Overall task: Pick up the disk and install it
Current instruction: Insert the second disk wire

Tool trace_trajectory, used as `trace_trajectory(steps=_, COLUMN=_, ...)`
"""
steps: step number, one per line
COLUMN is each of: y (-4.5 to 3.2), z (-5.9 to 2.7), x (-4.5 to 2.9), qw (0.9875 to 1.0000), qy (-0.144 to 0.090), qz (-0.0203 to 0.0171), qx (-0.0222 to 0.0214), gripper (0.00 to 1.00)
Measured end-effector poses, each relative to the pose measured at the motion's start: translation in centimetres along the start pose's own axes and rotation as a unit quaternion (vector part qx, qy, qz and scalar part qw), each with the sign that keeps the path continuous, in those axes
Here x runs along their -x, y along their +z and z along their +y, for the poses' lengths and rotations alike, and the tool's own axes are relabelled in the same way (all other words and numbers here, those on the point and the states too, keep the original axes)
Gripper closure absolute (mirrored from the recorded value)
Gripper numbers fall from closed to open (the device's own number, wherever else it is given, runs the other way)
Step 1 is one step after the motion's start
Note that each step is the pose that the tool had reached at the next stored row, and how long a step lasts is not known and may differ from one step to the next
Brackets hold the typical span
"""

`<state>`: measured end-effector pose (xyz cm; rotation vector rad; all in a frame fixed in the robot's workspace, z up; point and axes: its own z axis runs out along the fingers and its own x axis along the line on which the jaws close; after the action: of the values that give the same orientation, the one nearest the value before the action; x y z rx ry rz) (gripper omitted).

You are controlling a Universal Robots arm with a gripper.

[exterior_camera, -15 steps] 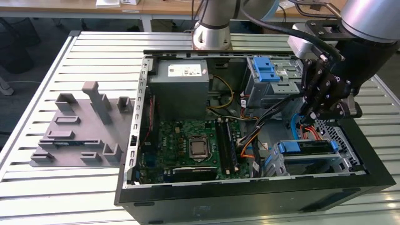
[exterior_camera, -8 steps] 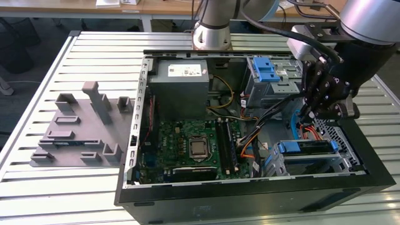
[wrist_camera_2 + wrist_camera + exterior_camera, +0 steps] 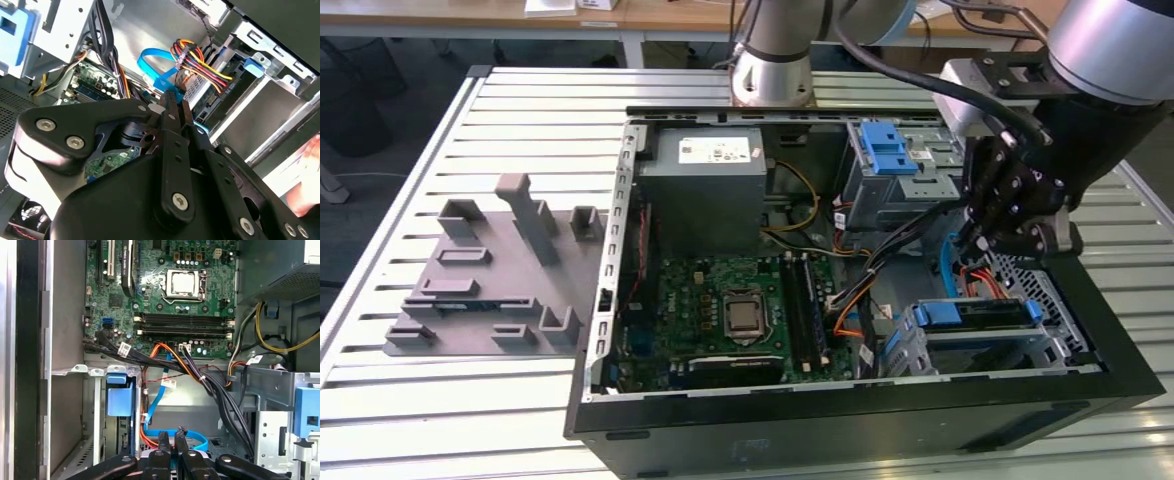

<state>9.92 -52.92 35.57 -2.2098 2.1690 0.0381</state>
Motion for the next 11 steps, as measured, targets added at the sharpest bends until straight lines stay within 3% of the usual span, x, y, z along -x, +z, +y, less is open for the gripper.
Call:
trace_trajectory(steps=7, y=0.75, z=0.03, x=-0.55, qw=1.0, qy=-0.009, qz=-0.0001, qx=0.0, gripper=0.84)
trace_trajectory(steps=11, y=0.91, z=0.06, x=-1.25, qw=0.9999, qy=-0.012, qz=-0.0001, qx=-0.0006, gripper=0.84)
